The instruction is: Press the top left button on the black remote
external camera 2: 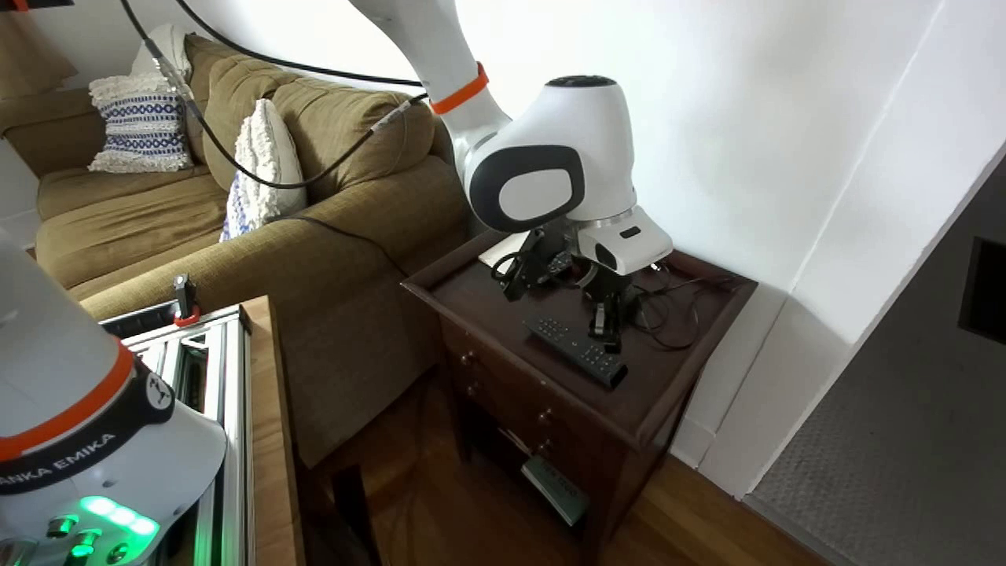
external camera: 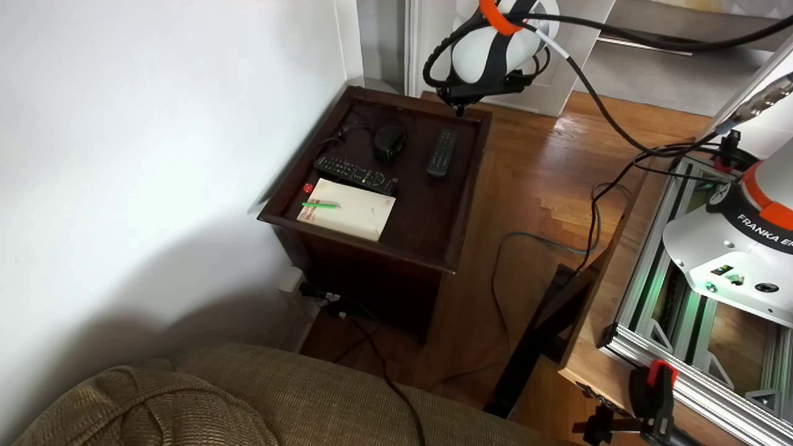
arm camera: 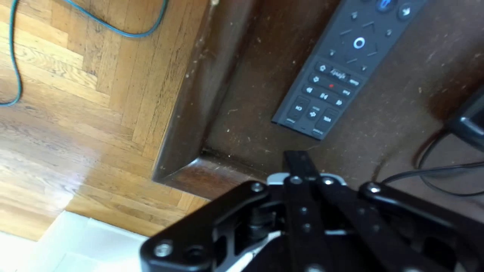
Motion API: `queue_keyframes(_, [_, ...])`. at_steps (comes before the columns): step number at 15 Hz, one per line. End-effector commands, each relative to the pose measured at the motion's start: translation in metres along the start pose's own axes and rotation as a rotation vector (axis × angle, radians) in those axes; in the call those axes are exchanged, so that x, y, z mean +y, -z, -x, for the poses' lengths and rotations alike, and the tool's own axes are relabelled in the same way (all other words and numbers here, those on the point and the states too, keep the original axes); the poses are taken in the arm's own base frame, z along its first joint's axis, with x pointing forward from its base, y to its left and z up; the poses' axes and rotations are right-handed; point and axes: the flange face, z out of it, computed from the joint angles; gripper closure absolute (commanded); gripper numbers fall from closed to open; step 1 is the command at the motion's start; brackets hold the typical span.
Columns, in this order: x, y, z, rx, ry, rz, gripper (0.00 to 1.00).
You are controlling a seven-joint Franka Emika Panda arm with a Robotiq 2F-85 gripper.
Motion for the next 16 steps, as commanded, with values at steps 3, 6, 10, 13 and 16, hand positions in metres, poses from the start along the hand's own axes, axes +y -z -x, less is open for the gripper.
queue_keyframes(3, [0.012,0.073,-0.007,-0.06,0.179,-0.065,0.6])
queue_keyframes(6, [0.02,0.117,-0.007,-0.059,0.294,-0.179,0.37])
queue_keyframes(10, [0.024,0.157,0.0,-0.118,0.439,-0.299,0.07])
queue_keyframes(13, [0.04,0.164,-0.003,-0.218,0.548,-0.357,0.0])
queue_keyframes(16, [0.03,0.165,-0.009,-0.176,0.498,-0.322,0.0])
